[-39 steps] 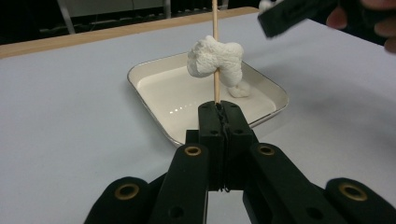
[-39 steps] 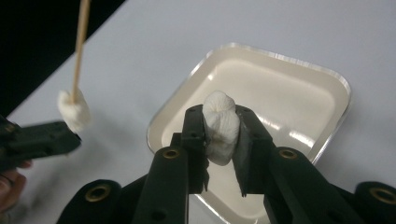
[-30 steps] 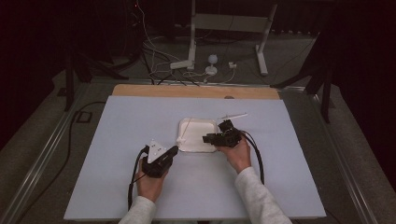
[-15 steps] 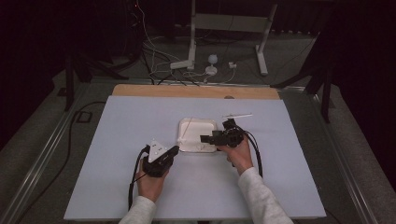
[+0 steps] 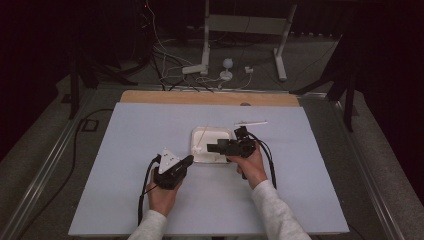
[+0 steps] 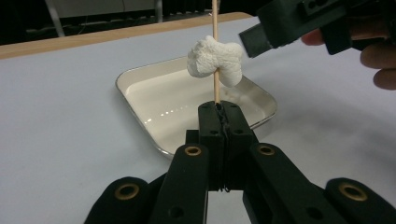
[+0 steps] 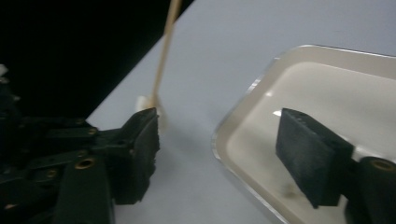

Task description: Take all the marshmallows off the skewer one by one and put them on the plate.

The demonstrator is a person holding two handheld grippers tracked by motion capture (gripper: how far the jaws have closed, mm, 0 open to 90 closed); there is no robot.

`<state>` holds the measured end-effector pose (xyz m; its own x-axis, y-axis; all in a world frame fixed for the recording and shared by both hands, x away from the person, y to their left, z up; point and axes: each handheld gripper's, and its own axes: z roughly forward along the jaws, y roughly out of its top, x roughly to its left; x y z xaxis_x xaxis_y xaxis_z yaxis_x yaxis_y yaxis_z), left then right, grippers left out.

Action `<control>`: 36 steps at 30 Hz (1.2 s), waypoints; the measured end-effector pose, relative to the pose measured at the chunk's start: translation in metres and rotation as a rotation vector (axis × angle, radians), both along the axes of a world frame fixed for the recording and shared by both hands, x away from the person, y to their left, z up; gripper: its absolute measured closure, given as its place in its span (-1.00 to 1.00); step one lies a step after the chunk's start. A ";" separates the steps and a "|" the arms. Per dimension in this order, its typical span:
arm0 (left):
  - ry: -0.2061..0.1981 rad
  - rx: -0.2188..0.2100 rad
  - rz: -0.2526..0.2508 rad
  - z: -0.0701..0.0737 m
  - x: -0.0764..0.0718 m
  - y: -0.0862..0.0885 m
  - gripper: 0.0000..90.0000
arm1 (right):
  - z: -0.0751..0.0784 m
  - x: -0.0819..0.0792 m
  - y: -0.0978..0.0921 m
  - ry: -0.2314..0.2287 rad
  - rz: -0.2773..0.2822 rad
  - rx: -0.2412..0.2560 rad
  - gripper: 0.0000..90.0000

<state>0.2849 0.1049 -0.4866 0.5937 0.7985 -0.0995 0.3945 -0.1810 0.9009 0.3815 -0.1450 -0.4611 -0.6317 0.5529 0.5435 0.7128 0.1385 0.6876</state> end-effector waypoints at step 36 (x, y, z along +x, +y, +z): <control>-0.013 0.077 -0.040 -0.002 0.000 -0.010 1.00 | 0.003 -0.006 0.029 0.042 0.123 0.085 0.76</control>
